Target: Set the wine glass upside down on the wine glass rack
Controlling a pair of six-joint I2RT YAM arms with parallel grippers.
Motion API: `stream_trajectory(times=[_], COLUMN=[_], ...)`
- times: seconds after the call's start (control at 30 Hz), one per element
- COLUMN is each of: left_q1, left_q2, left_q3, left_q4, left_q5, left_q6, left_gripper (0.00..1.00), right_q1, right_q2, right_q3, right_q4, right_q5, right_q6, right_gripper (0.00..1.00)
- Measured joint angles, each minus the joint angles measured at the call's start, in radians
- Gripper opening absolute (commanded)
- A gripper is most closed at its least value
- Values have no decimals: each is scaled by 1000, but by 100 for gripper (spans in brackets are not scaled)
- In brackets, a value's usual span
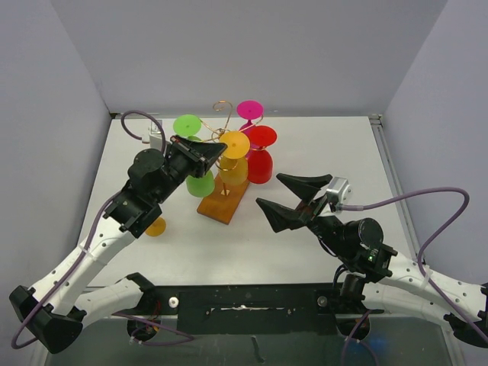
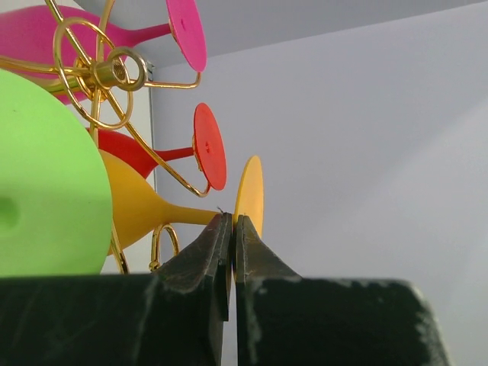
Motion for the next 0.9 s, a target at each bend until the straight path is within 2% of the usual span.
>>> stream_trajectory(times=[0.47, 0.9], left_q1=[24, 24], left_q2=[3, -98], left_q3=[-1, -94], left_q4=[-21, -37], left_q5=[-50, -32], left_q6=[9, -38], left_gripper=[0, 0], right_q1=[0, 0], right_q2=[0, 28], right_q3=[0, 0], right_q4=[0, 0], right_q5=[-6, -19], right_q6=[1, 8], right_gripper=[78, 78])
